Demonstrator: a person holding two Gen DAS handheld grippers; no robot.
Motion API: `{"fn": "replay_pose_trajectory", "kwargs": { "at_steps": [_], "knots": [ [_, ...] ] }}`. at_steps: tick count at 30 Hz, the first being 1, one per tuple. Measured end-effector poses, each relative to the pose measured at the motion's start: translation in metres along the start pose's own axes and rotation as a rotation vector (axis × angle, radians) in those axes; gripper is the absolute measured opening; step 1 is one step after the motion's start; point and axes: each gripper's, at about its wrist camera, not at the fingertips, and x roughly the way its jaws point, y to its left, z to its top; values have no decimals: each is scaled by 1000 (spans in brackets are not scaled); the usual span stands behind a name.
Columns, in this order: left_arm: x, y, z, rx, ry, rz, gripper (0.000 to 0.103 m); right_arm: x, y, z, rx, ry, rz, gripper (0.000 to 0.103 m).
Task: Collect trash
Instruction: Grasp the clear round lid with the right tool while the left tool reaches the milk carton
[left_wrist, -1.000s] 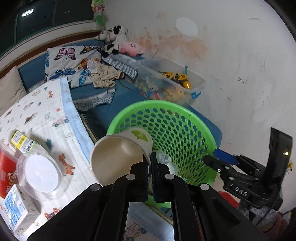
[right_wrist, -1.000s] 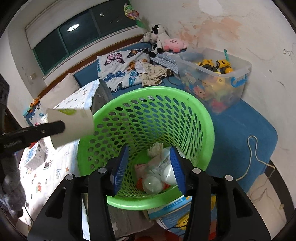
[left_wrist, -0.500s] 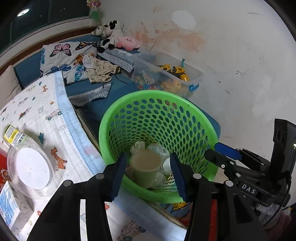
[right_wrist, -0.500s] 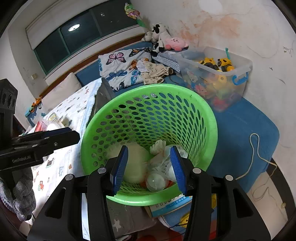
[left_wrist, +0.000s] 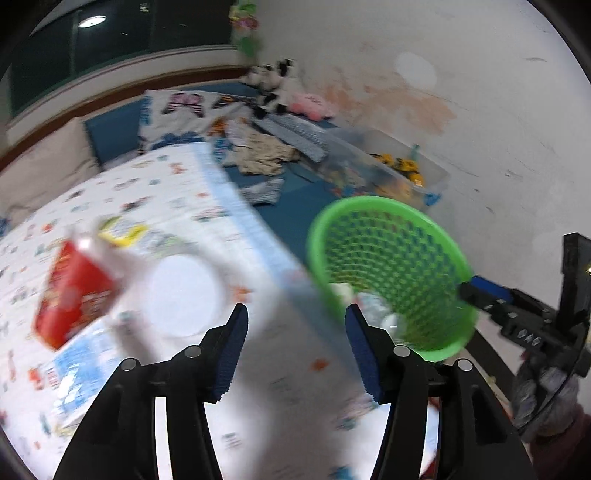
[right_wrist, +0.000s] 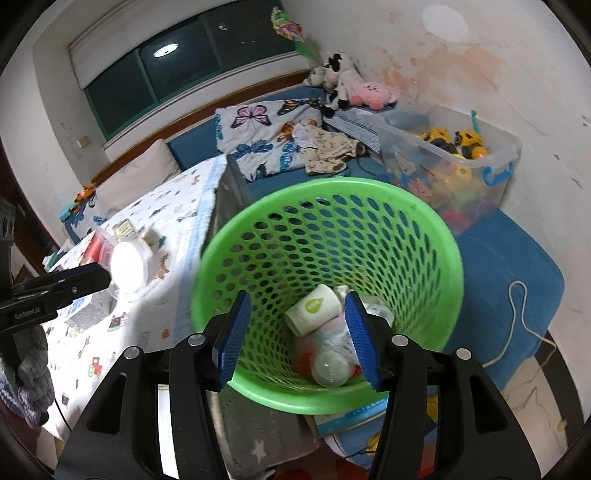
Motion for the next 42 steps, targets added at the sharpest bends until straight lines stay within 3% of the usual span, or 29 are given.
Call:
{"fn": "replay_pose_trajectory", "kwargs": {
  "at_steps": [7, 14, 23, 33, 42],
  "knots": [
    [-23, 59, -13, -32, -13, 121, 64, 6, 30, 7, -57, 6, 36, 58],
    [-25, 107, -27, -27, 32, 148, 77, 17, 69, 12, -142, 24, 73, 59],
    [-14, 141, -35, -23, 74, 135, 80, 34, 109, 15, -216, 53, 113, 60],
    [-2, 145, -32, 86, 107, 82, 84, 50, 133, 15, -249, 82, 136, 60],
    [8, 153, -27, 104, 133, 28, 86, 58, 142, 12, -259, 100, 146, 60]
  ]
}}
